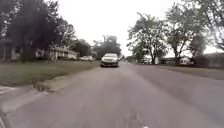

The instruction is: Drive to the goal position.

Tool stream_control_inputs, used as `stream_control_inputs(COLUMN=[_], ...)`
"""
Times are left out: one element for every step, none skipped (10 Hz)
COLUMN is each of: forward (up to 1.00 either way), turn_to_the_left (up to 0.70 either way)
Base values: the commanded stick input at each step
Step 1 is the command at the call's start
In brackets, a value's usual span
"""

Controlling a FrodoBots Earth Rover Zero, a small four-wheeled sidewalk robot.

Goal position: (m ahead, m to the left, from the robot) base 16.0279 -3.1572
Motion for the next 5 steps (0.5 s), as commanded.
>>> stream_control_inputs(forward=[0.70, 0.70, 0.70, 0.70, 0.70], turn_to_the_left=[0.00, 0.00, 0.00, 0.00, 0.00])
